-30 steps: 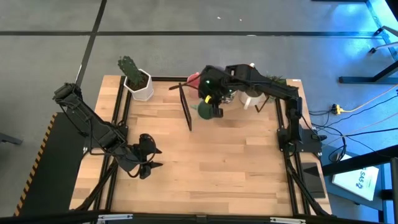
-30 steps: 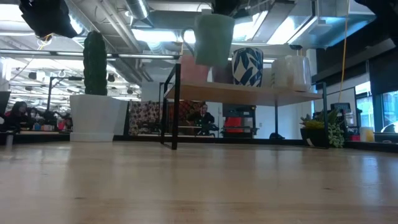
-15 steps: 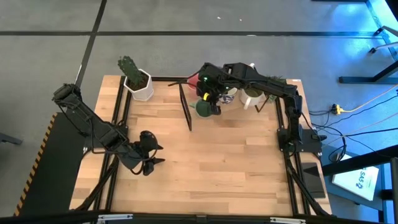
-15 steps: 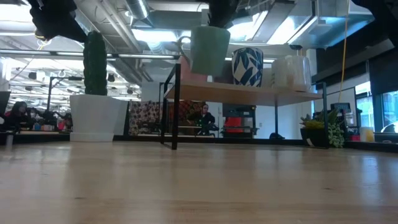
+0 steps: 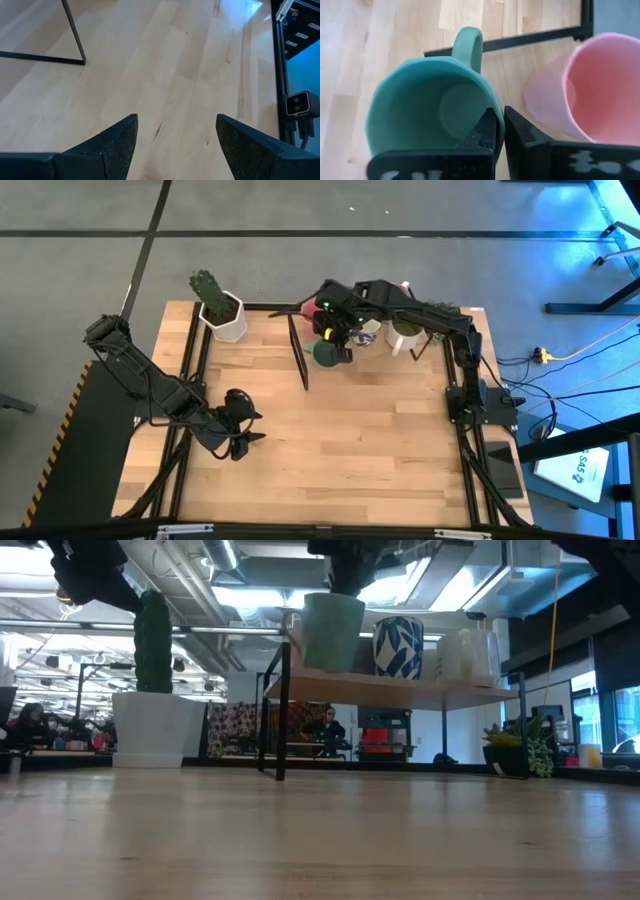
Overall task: Place coffee mugs
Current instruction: Put the green mug on the shelf
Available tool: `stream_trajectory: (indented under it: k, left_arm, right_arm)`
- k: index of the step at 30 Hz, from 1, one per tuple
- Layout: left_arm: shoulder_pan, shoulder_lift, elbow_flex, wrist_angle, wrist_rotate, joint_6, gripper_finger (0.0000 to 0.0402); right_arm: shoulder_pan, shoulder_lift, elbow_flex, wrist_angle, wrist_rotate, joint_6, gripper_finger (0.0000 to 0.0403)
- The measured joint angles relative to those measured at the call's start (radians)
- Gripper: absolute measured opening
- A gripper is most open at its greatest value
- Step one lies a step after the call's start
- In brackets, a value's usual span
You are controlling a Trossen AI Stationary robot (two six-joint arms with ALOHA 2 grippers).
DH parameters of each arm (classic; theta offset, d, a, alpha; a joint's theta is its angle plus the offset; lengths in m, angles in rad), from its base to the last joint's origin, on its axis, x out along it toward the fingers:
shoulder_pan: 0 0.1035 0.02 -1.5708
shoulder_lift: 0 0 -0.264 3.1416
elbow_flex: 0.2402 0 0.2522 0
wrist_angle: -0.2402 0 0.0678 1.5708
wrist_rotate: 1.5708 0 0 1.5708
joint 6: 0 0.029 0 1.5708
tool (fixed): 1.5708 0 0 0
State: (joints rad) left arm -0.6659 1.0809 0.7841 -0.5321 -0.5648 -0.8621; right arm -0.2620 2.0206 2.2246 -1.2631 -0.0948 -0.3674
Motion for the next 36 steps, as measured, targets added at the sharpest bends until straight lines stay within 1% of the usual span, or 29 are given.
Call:
stream_trajectory:
  k: [3, 7, 12, 16, 19, 23, 26, 32, 34, 36]
  left_arm:
    - [0.0, 0.0, 0.0, -0.002, 0.0, 0.0, 0.0263]
    - [0.0, 0.0, 0.0, -0.007, 0.0, 0.0, 0.0263]
    - [0.0, 0.0, 0.0, -0.007, 0.0, 0.0, 0.0263]
    - [0.0, 0.0, 0.0, -0.007, 0.0, 0.0, 0.0263]
    - [0.0, 0.0, 0.0, -0.007, 0.0, 0.0, 0.0263]
    - [0.0, 0.0, 0.0, -0.007, -0.001, 0.0, 0.0263]
    - [0.0, 0.0, 0.0, -0.007, -0.002, 0.0, 0.0263]
    - [0.0, 0.0, 0.0, -0.008, -0.003, 0.0, 0.0263]
    - [0.0, 0.0, 0.0, -0.008, -0.003, 0.0, 0.0263]
    - [0.0, 0.0, 0.0, -0.009, -0.003, 0.0, 0.0263]
  right_arm:
    - [0.0, 0.003, 0.0, 0.004, 0.005, -0.003, 0.0006]
    - [0.0, 0.003, 0.0, 0.011, 0.049, -0.013, 0.0024]
    - [-0.001, 0.003, 0.0, 0.013, 0.054, -0.03, 0.0046]
    - [-0.001, 0.003, 0.0, 0.017, 0.059, -0.033, 0.0083]
    - [0.0, 0.003, 0.0, 0.035, 0.108, -0.033, 0.0114]
    - [-0.001, 0.002, 0.0, 0.035, 0.12, -0.032, 0.0136]
    - [0.0, -0.001, 0.006, 0.033, 0.13, -0.032, 0.0136]
    - [0.0, -0.003, 0.1, -0.001, 0.131, -0.031, 0.0123]
    - [0.013, -0.008, 0.134, -0.012, 0.123, -0.032, 0.0113]
    - [0.031, -0.042, 0.113, -0.008, 0.084, -0.033, 0.0093]
